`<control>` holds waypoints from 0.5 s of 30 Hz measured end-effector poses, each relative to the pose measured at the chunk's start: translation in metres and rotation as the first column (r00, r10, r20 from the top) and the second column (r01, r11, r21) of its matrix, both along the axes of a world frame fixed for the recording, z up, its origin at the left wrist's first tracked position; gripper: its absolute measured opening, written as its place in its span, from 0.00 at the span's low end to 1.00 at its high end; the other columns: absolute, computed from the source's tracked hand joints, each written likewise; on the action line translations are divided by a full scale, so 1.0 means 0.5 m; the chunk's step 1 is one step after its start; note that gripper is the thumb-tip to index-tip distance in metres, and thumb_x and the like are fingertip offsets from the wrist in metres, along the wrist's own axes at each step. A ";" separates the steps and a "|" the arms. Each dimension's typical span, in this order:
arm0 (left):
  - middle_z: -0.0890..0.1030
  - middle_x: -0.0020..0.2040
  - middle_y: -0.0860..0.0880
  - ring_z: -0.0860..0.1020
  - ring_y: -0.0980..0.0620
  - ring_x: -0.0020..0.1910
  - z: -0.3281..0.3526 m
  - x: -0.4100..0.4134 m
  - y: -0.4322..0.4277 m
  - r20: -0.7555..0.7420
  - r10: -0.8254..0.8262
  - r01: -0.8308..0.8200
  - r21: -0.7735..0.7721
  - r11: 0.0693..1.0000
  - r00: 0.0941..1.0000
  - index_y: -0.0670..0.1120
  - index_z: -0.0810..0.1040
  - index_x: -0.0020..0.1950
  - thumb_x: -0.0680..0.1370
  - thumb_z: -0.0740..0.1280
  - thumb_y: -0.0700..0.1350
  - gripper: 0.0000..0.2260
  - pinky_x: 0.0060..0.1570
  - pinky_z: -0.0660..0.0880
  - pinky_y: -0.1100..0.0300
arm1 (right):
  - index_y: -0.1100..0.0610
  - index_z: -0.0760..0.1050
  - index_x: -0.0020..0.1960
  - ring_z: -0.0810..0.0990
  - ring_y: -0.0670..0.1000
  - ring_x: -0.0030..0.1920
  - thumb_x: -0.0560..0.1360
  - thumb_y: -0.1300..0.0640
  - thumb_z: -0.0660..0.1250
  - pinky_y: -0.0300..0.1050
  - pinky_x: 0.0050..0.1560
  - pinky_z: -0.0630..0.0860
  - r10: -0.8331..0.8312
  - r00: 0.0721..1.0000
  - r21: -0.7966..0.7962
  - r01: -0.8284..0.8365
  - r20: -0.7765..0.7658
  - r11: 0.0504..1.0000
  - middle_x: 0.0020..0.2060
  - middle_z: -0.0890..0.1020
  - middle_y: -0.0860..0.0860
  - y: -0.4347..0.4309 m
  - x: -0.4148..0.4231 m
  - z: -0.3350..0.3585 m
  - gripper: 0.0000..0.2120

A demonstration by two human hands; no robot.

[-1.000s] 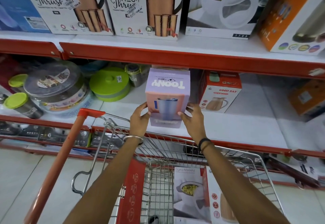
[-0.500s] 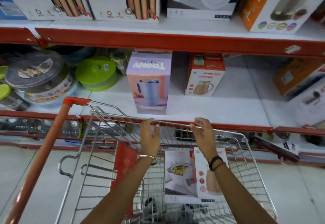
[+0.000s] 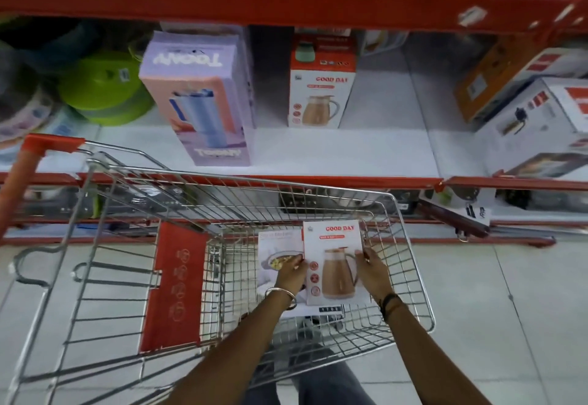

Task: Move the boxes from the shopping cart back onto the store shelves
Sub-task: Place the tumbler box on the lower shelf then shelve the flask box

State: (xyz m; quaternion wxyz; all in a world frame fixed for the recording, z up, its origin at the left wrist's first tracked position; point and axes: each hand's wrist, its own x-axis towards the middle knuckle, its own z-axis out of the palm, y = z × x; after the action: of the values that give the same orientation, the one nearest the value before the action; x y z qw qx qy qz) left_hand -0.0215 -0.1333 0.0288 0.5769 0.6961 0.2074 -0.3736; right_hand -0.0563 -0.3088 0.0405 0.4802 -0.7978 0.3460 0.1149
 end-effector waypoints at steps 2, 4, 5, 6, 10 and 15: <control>0.79 0.59 0.38 0.77 0.45 0.50 0.002 0.000 -0.006 0.000 0.027 -0.027 -0.005 1.000 1.000 0.46 0.74 0.50 0.79 0.58 0.41 0.06 0.56 0.75 0.46 | 0.61 0.75 0.59 0.75 0.52 0.48 0.79 0.55 0.58 0.40 0.48 0.65 0.002 1.000 0.010 -0.002 0.021 1.000 0.55 0.81 0.59 -0.007 -0.004 0.003 0.15; 0.80 0.57 0.38 0.78 0.44 0.50 0.024 0.002 -0.007 0.003 0.066 -0.066 0.008 0.998 0.998 0.42 0.75 0.56 0.78 0.59 0.41 0.09 0.57 0.75 0.44 | 0.60 0.75 0.60 0.76 0.53 0.47 0.78 0.54 0.59 0.41 0.46 0.68 -0.016 0.998 0.010 0.016 0.056 1.000 0.54 0.81 0.59 -0.017 -0.006 0.014 0.15; 0.80 0.56 0.38 0.78 0.44 0.49 0.048 0.005 -0.007 0.022 0.085 -0.085 0.018 0.996 0.996 0.41 0.75 0.58 0.78 0.59 0.41 0.11 0.55 0.76 0.45 | 0.60 0.76 0.60 0.77 0.53 0.45 0.78 0.53 0.59 0.42 0.44 0.70 -0.022 0.997 0.013 0.021 0.078 1.000 0.53 0.82 0.58 -0.023 -0.006 0.023 0.15; 0.80 0.55 0.39 0.78 0.44 0.49 0.063 0.007 -0.003 0.048 0.103 -0.104 0.022 0.994 0.994 0.41 0.75 0.58 0.78 0.60 0.41 0.11 0.53 0.77 0.45 | 0.59 0.76 0.59 0.78 0.52 0.44 0.78 0.53 0.60 0.43 0.42 0.72 -0.030 0.994 0.023 0.028 0.102 0.999 0.52 0.83 0.58 -0.028 -0.006 0.032 0.15; 0.82 0.52 0.43 0.81 0.46 0.45 0.141 0.020 0.016 0.199 0.129 -0.137 0.029 0.990 0.971 0.47 0.77 0.48 0.76 0.65 0.44 0.03 0.45 0.80 0.52 | 0.59 0.78 0.53 0.79 0.51 0.44 0.76 0.57 0.64 0.37 0.42 0.75 -0.040 0.959 0.070 0.021 0.279 0.997 0.46 0.82 0.52 -0.039 0.005 0.103 0.09; 0.79 0.52 0.47 0.78 0.50 0.51 0.247 0.052 0.036 0.358 0.123 -0.124 -0.020 0.992 0.926 0.42 0.76 0.57 0.75 0.67 0.44 0.12 0.44 0.74 0.63 | 0.59 0.78 0.53 0.79 0.43 0.44 0.75 0.55 0.65 0.32 0.41 0.73 -0.012 0.914 0.024 0.002 0.407 1.000 0.48 0.81 0.51 -0.035 0.033 0.192 0.10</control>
State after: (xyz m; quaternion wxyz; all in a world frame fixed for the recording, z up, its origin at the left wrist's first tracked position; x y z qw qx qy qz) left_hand 0.0044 -0.1153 0.1523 0.6265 0.7388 0.1428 -0.2032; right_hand -0.0396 -0.3261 0.1363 0.5512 -0.7974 0.2401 -0.0511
